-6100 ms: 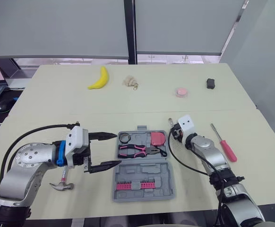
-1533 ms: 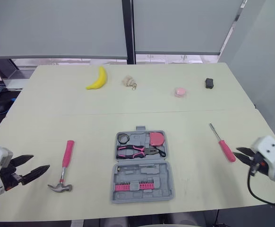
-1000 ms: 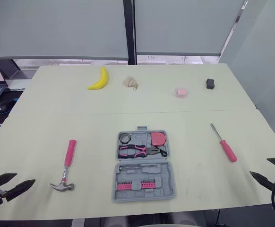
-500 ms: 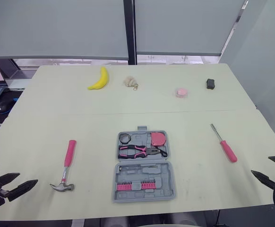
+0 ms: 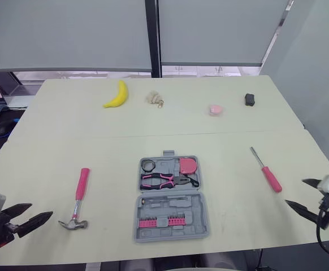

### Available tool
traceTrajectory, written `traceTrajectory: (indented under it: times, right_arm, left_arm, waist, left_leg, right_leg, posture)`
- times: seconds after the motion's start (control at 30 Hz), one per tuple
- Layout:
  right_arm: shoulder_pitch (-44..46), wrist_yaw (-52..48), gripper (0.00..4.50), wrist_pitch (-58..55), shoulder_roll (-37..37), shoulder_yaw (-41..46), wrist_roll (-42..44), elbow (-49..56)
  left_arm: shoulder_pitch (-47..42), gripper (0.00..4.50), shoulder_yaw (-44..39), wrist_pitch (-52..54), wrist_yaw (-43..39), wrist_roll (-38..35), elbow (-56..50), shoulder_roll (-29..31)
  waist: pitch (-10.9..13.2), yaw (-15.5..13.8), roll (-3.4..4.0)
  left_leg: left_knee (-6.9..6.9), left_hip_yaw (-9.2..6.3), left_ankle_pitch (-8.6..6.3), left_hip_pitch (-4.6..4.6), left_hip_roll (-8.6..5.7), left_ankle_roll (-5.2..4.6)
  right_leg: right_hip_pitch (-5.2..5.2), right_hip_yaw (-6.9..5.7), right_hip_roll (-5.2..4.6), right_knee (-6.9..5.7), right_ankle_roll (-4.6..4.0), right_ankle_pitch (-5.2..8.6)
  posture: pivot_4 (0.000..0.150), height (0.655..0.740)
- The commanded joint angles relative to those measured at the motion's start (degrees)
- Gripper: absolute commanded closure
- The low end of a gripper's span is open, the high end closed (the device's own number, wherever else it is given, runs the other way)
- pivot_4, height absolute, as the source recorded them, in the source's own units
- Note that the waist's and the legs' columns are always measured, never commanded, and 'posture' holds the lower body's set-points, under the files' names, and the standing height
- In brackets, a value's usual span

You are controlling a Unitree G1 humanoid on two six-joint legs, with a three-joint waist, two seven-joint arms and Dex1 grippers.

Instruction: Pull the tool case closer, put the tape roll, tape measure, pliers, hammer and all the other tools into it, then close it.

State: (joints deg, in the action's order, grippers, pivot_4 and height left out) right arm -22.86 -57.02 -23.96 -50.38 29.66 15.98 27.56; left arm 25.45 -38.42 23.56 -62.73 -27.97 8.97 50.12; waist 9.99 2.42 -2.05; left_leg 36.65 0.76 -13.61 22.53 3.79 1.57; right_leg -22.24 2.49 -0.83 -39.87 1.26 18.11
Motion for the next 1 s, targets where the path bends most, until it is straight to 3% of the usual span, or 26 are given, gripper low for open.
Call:
traceTrajectory:
  times: [0.03, 0.23, 0.4, 0.7, 1.0]
  right_arm:
    - [9.06, -2.92, 0.04, -3.77, -4.52, -6.39, 7.32, 9.13]
    - [31.03, -6.77, 0.04, -10.71, -8.17, -21.17, 16.39, 11.74]
    - [44.98, -8.44, 0.04, -10.30, -4.97, -31.34, 15.01, 6.69]
    - [45.95, -8.07, 0.04, -9.23, -3.02, -35.00, 13.83, 5.66]
    - [44.91, -6.93, 0.04, -9.55, -2.50, -35.38, 13.14, 6.68]
  left_arm:
    - [1.92, 0.00, -2.34, 2.48, 2.00, -1.53, -4.60, -1.68]
    - [5.61, 0.00, -3.94, 4.70, 4.16, -2.09, -9.88, -4.29]
    - [7.40, 0.00, -4.90, 8.27, 8.36, -3.37, -17.09, -7.09]
    - [0.35, 0.00, 2.61, 16.62, 25.71, -1.52, -26.07, -15.43]
    - [-5.76, 0.00, 12.80, 19.14, 34.76, 4.69, -24.10, -17.08]
  waist:
    - [0.00, 0.12, -0.02]
    - [0.00, -0.45, -0.19]
    - [0.02, -0.99, -0.16]
    - [0.02, -0.91, -0.15]
    - [0.01, -0.78, -0.17]
  left_leg:
    - [0.01, -0.05, 0.00, -0.02, -0.03, 0.00]
    - [0.02, -0.27, 0.00, 0.13, -0.05, 0.00]
    - [0.03, -0.45, -0.02, 0.31, -0.12, 0.03]
    - [0.04, -0.51, -0.03, 0.39, -0.18, 0.04]
    - [0.21, -0.50, -0.03, 0.37, -0.22, 0.04]
  right_leg:
    - [0.00, 0.04, -0.02, -0.02, 0.03, -0.01]
    - [-0.02, -0.07, -0.05, 0.07, -0.04, -0.03]
    - [-0.06, -0.26, -0.16, 0.24, -0.23, -0.12]
    - [0.04, -0.32, -0.21, 0.40, -0.11, -0.21]
    - [0.10, -0.24, -0.16, 0.36, 0.03, -0.31]
  posture:
    - [0.150, 0.7274]
    - [0.150, 0.7274]
    - [0.150, 0.7274]
    - [0.150, 0.7274]
    - [0.150, 0.7274]
